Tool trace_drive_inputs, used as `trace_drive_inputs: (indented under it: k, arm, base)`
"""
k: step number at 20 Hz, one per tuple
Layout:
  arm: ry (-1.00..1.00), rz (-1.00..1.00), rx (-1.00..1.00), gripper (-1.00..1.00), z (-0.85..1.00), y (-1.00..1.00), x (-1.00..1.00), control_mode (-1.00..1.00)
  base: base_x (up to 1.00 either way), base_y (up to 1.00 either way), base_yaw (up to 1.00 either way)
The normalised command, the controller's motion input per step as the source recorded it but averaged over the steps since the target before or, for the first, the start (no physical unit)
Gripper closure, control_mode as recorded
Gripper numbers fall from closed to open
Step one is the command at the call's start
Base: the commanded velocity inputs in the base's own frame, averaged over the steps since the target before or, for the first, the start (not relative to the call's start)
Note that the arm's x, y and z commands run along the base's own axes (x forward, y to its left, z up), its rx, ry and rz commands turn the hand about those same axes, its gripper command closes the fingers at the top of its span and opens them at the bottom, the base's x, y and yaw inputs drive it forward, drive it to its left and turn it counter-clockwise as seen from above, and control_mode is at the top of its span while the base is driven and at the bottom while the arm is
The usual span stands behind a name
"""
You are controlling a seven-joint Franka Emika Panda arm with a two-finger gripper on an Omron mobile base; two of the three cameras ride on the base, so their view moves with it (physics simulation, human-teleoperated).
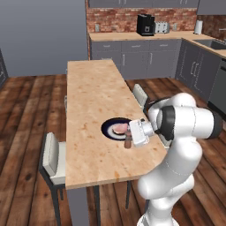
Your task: Retrieve the shaker from the cabinet and place it next the steak on a plate on the dining table.
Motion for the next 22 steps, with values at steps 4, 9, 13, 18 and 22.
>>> trace_drive_inputs:
  k: [4, 9, 13, 18, 22]
  arm:
    - [-0.14, 0.00, 0.00, 1.00, -0.33, 0.00, 0.06, -1.00]
    - [-0.01, 0.00, 0.00, -1.00, -0.38, 0.00, 0.15, -1.00]
    - [0.02, 0.00, 0.00, -1.00, -0.01, 0.00, 0.00, -1.00]
    - [0.00, 0.00, 0.02, -1.00, 0.00, -0.10, -0.14, -1.00]
    - [0.00, 0.00, 0.04, -1.00, 0.00, -0.21, -0.36, -1.00]
  base:
    - [0.00, 0.00, 0.00]
    - [0.00, 0.00, 0.00]
    - [0.00, 0.00, 0.00]
    - [0.00, 0.00, 0.00]
    - [0.00, 0.00, 0.00]
